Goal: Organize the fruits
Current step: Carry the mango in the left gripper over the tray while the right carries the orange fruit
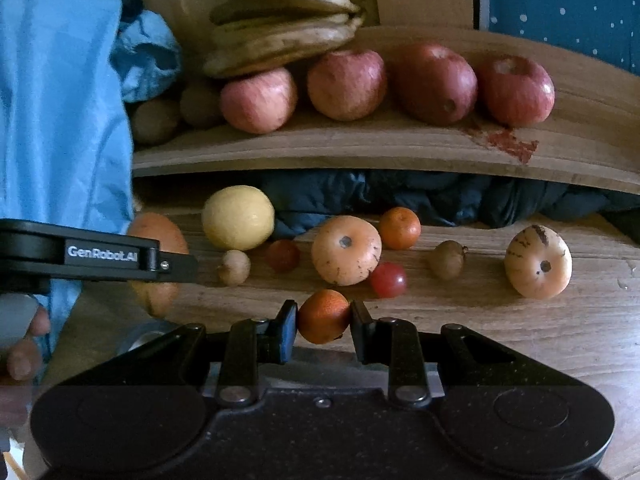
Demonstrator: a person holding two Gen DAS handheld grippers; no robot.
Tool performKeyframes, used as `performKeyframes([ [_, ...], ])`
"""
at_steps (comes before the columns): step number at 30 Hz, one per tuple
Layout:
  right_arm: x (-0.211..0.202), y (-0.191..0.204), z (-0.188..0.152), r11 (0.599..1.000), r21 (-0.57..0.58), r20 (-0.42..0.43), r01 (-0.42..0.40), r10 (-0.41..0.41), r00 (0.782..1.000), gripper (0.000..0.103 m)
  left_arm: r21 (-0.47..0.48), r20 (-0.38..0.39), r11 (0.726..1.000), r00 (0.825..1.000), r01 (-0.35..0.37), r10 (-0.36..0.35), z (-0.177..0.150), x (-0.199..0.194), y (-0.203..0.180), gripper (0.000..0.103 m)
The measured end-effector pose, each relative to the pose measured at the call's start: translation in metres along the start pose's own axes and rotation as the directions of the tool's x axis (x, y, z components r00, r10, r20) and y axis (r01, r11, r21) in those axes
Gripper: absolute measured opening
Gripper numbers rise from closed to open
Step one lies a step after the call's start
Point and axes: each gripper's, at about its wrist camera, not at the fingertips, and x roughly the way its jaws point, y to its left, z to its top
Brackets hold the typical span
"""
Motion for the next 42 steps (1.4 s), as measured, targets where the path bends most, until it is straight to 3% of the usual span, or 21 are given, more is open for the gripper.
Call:
performKeyframes([
  [9,-0.035,-0.001,-0.022,0.996,-0.060,0.002,-0.064,0.064,0.998,0.030,0.028,-0.008,1.000,1.000,0.001,-0.001,-0.033,-0.029,-0.017,0.057],
  [20,-0.077,0.002,-0.065,0.962,-0.197,-0.102,-0.187,0.170,0.980,0.030,0.074,-0.046,0.997,0.999,0.014,-0.010,-0.078,-0.054,-0.027,0.057],
  [27,-0.081,0.013,-0.084,0.929,-0.259,-0.162,-0.264,0.227,0.960,0.030,0.081,-0.066,0.997,0.998,-0.001,0.007,-0.100,-0.062,-0.024,0.057],
  [42,-0.075,0.021,-0.107,0.898,-0.330,-0.210,-0.292,0.232,0.950,0.030,0.117,-0.085,0.993,0.996,-0.004,0.014,-0.127,-0.066,-0.018,0.057],
])
